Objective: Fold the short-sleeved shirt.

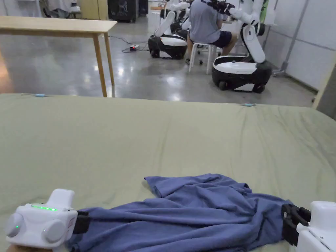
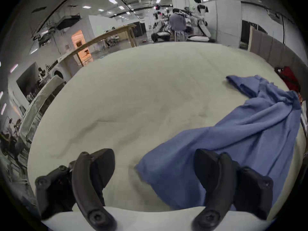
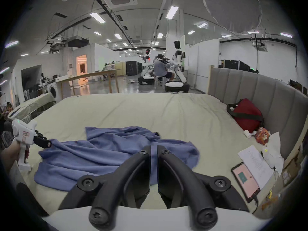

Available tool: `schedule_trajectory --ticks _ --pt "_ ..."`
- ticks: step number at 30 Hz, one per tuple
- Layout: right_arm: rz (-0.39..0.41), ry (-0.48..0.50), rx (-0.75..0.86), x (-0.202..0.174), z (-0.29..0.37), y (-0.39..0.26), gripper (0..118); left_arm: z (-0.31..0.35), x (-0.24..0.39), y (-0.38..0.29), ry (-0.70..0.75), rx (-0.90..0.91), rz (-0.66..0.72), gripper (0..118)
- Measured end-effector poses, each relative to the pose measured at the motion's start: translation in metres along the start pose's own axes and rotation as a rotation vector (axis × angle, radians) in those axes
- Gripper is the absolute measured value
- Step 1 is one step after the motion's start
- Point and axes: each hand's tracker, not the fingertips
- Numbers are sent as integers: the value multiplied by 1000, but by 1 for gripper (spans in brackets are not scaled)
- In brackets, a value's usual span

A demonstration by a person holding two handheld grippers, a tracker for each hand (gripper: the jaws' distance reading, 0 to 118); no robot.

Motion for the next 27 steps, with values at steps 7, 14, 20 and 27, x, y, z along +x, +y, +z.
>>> schedule_trajectory --ticks 7,14,20,27 --pt "-57 -194 -138 100 -55 -10 9 33 21 0 -71 41 -27 2" --pt "-59 -91 -295 124 -135 -9 110 69 17 17 -99 97 -4 2" --pt "7 -61 -479 104 -189 -23 90 72 27 21 -78 91 -26 2" --pt "-28 8 -447 86 -168 -15 8 55 27 16 -66 66 -14 2"
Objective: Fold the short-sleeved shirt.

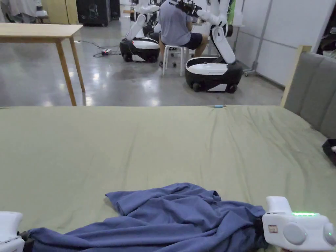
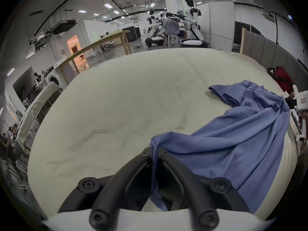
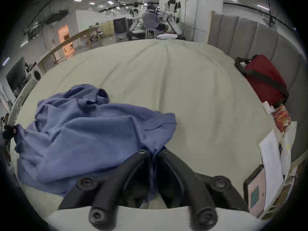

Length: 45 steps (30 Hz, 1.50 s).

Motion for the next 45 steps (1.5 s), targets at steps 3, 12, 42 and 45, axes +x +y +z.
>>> schedule_trajectory --ticks 3,12,42,45 --pt "8 1 68 6 33 12 8 14 -6 7 7 24 -3 2" --pt "30 37 359 2 169 87 8 116 -45 83 81 271 -16 1" --pt "-59 -31 675 -25 211 279 8 113 -87 284 145 556 131 1" --pt "-87 -30 639 -22 181 259 8 79 -86 266 132 514 142 1"
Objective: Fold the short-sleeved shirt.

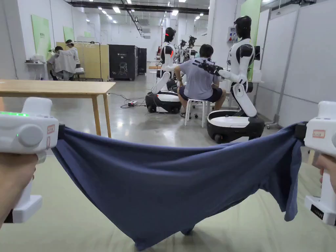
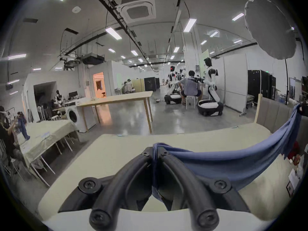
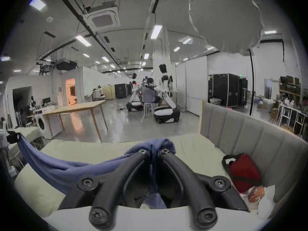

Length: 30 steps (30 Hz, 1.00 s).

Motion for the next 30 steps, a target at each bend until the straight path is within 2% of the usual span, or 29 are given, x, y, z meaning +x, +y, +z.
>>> schedule_trajectory --ticks 3,9,11,16,18,21,22,23,24,25,26,27,28,29,30 --pt "-18 7 -29 8 4 -24 8 6 -1 -21 -22 -20 25 1" --pt "16 27 -59 31 59 -74 8 66 -9 -68 -91 -61 -1 1" --pt "53 38 -94 38 82 -101 8 93 -11 -91 -108 -83 -10 1" --pt "181 56 -229 51 137 -197 8 155 -13 -184 -157 -224 -77 1" --pt "190 70 -296 60 147 -241 8 170 -13 -226 -153 -317 -104 1" --pt "209 60 -400 64 166 -304 8 181 -21 -285 -146 -440 -32 1" --pt "178 53 -425 67 170 -321 8 184 -23 -300 -129 -462 -12 3" --pt "164 50 -447 69 172 -331 8 186 -24 -309 -133 -481 -2 11" --pt "156 32 -452 71 174 -338 11 189 -26 -315 -130 -489 12 27" --pt "156 15 -446 72 179 -340 11 193 -26 -314 -120 -476 25 27" --pt "160 10 -433 72 182 -335 14 200 -24 -306 -105 -454 12 35" --pt "159 6 -392 69 188 -322 25 209 -21 -295 -87 -387 -11 58" --pt "163 7 -334 64 195 -306 63 221 -16 -281 -89 -317 -27 102" --pt "159 26 -272 57 207 -290 92 234 -10 -268 -96 -234 -40 113" --pt "137 70 -168 46 220 -270 107 248 -2 -251 -90 -143 -64 113"
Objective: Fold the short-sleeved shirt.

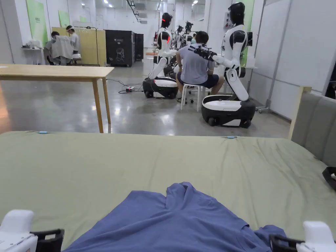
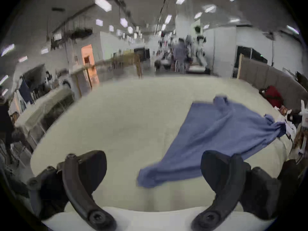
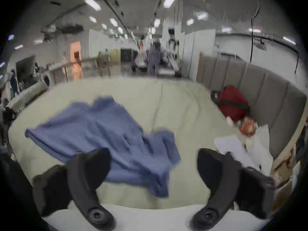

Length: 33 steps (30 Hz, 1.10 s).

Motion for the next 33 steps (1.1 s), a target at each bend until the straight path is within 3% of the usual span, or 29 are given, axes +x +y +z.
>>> schedule_trajectory --ticks 4,6,7,8,9,10,11,12,13,14,20,21,22,24,25,27,33 --pt "-51 140 234 -44 43 54 113 45 44 36 -20 282 -22 113" --pt "-32 128 328 -67 53 64 113 58 65 43 -25 358 -52 113" --pt "-27 130 344 -77 56 66 110 62 74 45 -11 384 -70 113" --pt "-31 153 351 -83 57 68 101 63 78 43 -11 393 -85 113" --pt "-36 174 357 -90 58 69 78 63 81 45 -63 365 -99 108" --pt "-36 166 345 -96 56 70 24 62 83 48 -117 324 -96 75" --pt "-36 162 339 -100 51 70 2 60 84 50 -140 295 -94 25" --pt "-32 154 329 -104 48 69 2 50 80 48 -118 277 -102 0" --pt "-33 164 328 -106 46 68 2 46 78 45 -79 265 -120 0" --pt "-30 180 315 -108 44 68 2 44 73 45 -127 263 -118 0" --pt "1 192 268 -115 29 61 2 11 4 26 -42 57 14 0" --pt "8 190 257 -117 25 59 2 3 -11 18 -20 23 34 5" --pt "15 193 245 -118 21 57 2 -6 -26 10 -18 -27 54 32" --pt "23 201 217 -121 10 54 2 -13 -39 -1 -40 -124 87 107" --pt "26 204 201 -123 4 53 2 -24 -45 -12 -46 -167 90 107" --pt "33 207 178 -128 -7 51 2 -39 -53 -30 -25 -216 83 118" --pt "52 209 107 -138 -41 50 2 -81 -39 -29 -76 -312 100 114"
